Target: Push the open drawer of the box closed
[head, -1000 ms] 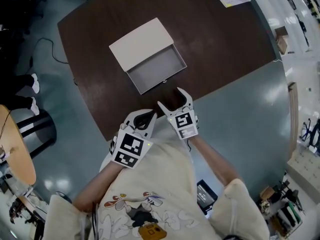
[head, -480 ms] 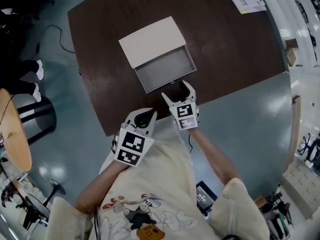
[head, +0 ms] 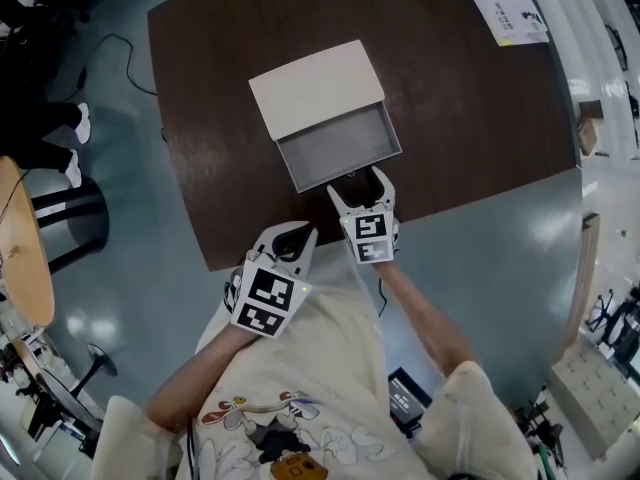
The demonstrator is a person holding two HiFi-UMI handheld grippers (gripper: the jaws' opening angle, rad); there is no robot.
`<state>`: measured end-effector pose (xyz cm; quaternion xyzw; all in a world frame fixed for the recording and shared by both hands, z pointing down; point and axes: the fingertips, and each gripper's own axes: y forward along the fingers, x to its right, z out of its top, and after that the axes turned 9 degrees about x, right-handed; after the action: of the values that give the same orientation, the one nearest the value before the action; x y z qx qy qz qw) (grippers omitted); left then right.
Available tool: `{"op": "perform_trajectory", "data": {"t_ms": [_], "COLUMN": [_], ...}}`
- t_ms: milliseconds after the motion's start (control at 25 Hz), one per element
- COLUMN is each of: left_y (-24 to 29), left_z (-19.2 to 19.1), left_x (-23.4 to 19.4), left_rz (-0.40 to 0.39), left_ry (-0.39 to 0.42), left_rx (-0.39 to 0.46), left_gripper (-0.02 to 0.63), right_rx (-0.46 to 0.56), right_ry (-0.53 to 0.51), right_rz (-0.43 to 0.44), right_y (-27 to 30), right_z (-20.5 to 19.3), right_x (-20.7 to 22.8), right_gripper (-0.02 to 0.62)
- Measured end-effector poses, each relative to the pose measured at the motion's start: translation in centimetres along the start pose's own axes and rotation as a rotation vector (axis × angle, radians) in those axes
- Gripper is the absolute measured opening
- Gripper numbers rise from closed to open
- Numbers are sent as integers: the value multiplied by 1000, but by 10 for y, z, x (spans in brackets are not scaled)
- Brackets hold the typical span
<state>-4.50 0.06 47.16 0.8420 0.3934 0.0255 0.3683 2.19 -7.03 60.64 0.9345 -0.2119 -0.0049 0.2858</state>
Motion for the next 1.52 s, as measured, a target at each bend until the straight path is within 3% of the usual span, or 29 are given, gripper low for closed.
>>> {"op": "perform_trajectory", "data": {"t_ms": [480, 1040, 1280, 1400, 1520], "left_y": [18, 25, 31, 45, 58], "left_z": [4, -4, -4, -12, -12], "left_x": [-30, -52, -83, -112, -147], "left_rz": [79, 164, 230, 273, 316], "left_ry": [-74, -99, -145, -128, -134], "left_rx": [8, 4, -1, -37, -30], "left_gripper": [6, 6, 6, 6, 44], "right_rx": [27, 57, 62, 64, 51], "right_ry": [3, -9, -11, -3, -4], "right_rz": [-8, -3, 5, 6, 14], "right_y": [8, 30, 46, 51, 54], "right_z": [10, 28, 39, 44, 43], "right_x": [4, 5, 4, 5, 7], "right_gripper": [382, 382, 382, 382, 382]}}
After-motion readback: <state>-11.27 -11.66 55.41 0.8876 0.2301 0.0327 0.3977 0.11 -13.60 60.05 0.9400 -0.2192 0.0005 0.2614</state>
